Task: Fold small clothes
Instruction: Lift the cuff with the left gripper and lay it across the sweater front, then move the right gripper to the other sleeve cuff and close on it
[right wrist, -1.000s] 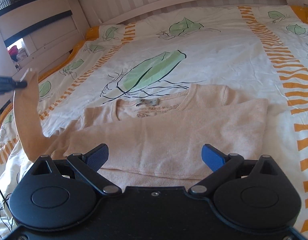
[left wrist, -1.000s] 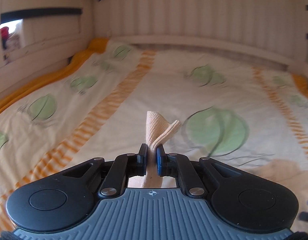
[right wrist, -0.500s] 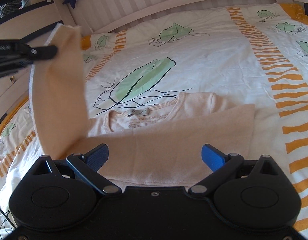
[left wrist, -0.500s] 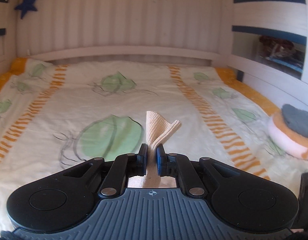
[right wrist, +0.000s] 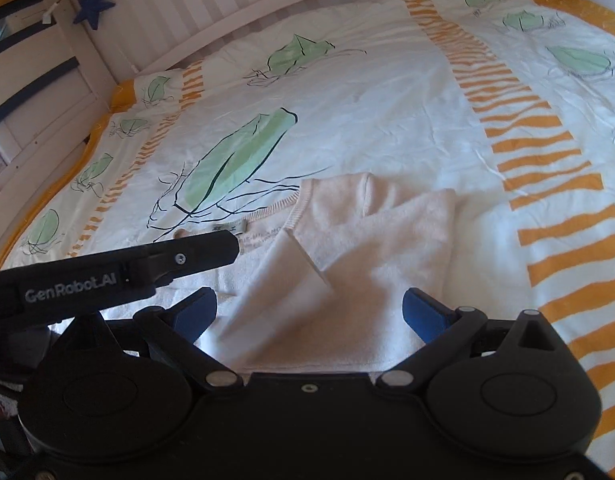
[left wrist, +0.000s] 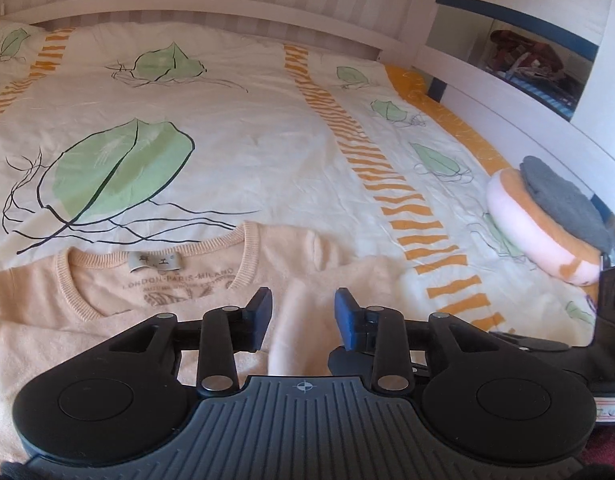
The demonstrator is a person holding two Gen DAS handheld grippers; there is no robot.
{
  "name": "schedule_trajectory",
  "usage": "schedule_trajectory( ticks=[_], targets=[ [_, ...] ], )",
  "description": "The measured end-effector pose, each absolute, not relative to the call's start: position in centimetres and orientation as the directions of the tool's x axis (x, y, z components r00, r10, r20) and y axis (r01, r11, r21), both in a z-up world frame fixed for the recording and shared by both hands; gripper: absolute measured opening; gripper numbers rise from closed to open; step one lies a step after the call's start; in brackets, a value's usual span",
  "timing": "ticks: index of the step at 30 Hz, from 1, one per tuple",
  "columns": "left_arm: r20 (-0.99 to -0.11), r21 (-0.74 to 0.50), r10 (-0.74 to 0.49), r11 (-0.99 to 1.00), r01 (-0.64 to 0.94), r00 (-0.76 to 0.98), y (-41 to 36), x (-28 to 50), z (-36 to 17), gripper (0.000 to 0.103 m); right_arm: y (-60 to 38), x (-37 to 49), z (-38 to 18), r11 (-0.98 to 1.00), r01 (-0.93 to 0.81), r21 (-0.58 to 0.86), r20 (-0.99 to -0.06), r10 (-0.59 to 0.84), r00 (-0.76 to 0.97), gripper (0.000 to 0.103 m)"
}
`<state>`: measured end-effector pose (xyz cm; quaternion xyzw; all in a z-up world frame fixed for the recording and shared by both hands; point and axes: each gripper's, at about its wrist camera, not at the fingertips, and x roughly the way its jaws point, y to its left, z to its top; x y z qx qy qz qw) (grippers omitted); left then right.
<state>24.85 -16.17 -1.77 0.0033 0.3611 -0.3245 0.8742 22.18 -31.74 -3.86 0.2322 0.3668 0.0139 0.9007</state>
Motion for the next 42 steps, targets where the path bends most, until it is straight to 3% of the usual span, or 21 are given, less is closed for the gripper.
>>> schedule_trajectory(
  ticks=[4, 11, 17, 22, 27, 34, 37, 40, 42],
  targets=[
    [-0.623, -0.218, -0.534, 0.821, 0.528, 0.572, -14.0, 24.8, -0.9, 0.042, -32.6, 21.9, -3.8, 0.877, 0.172, 0.448, -0.648, 0.185, 0.739, 0.1],
    [-0.695, -0.138, -0.352, 0.921, 0.364, 0.627, -7.4, 25.3, -3.1, 0.042, -34.3, 21.8, -3.6, 0.84, 0.203, 0.503, -0.609, 0.178, 0.773, 0.1],
    [-0.773, -0.137, -0.284, 0.948, 0.288, 0.567, -3.5, 24.6, -7.0, 0.042, -34.0, 22.3, -4.4, 0.843, 0.174, 0.509, -0.61, 0.211, 0.764, 0.099],
    [-0.777, -0.152, -0.296, 0.945, 0.291, 0.556, -2.7, 24.2, -8.5, 0.043, -33.0, 22.8, -5.4, 0.858, 0.108, 0.502, -0.637, 0.282, 0.717, 0.082],
    [-0.784, -0.173, -0.303, 0.945, 0.279, 0.542, -2.6, 24.5, -9.0, 0.048, -32.1, 22.9, -6.0, 0.878, 0.082, 0.471, -0.654, 0.286, 0.7, 0.079],
    [-0.779, -0.172, -0.302, 0.946, 0.275, 0.549, -2.8, 24.3, -9.1, 0.049, -31.8, 23.4, -6.6, 0.864, 0.031, 0.502, -0.596, 0.32, 0.736, 0.083],
    [-0.783, -0.168, -0.298, 0.947, 0.275, 0.547, -3.0, 24.4, -9.1, 0.05, -30.9, 23.2, -6.0, 0.853, -0.063, 0.518, -0.565, 0.396, 0.724, 0.084],
    [-0.784, -0.173, -0.301, 0.946, 0.274, 0.543, -2.9, 24.5, -9.1, 0.05, -31.1, 22.3, -4.2, 0.72, -0.22, 0.658, -0.416, 0.592, 0.69, 0.081],
    [-0.783, -0.172, -0.302, 0.945, 0.277, 0.544, -2.8, 24.4, -9.1, 0.05, -31.9, 21.5, -3.1, 0.692, -0.247, 0.679, -0.334, 0.59, 0.735, 0.083]
  ],
)
